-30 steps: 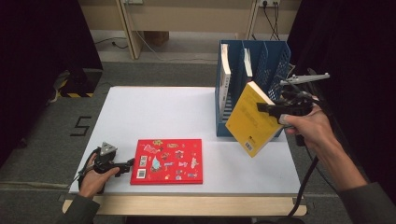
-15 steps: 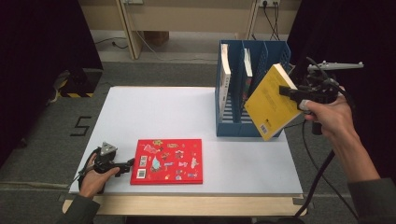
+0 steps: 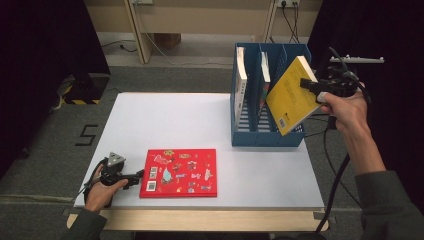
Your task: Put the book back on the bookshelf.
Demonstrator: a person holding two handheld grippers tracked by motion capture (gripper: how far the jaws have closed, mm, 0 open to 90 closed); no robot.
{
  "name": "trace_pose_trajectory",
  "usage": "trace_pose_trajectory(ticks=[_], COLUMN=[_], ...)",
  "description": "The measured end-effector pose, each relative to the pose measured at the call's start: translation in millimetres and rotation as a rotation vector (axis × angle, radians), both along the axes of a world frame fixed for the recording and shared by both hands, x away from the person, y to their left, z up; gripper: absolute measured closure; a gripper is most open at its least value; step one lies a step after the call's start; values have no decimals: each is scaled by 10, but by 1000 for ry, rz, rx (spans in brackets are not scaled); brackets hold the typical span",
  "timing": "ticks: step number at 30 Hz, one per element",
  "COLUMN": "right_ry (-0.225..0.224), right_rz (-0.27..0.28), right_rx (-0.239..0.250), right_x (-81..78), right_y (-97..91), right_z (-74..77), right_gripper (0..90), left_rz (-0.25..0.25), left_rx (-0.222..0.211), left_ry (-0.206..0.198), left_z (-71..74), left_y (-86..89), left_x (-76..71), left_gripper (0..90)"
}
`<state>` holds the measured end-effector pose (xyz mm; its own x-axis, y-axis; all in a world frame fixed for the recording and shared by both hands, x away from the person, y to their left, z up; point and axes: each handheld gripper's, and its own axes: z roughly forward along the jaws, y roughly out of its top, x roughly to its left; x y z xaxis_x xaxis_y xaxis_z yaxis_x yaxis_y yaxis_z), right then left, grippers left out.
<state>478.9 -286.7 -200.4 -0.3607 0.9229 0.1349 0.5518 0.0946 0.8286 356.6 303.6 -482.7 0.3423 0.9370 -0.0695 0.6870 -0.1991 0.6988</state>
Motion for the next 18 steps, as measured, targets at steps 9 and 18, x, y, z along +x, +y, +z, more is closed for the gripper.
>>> trace_pose_trajectory(ticks=[9, 18], right_ry=[-15, -13], right_rz=[-43, -89], right_rx=[39, 22], right_x=[278, 586], right_y=[78, 269], right_z=[-123, -303], right_gripper=[749, 747], left_rz=[-1, 0], left_rx=[0, 0], left_ry=[1, 0], left_z=[0, 0], left_y=[1, 0], left_x=[1, 0], left_gripper=[130, 130])
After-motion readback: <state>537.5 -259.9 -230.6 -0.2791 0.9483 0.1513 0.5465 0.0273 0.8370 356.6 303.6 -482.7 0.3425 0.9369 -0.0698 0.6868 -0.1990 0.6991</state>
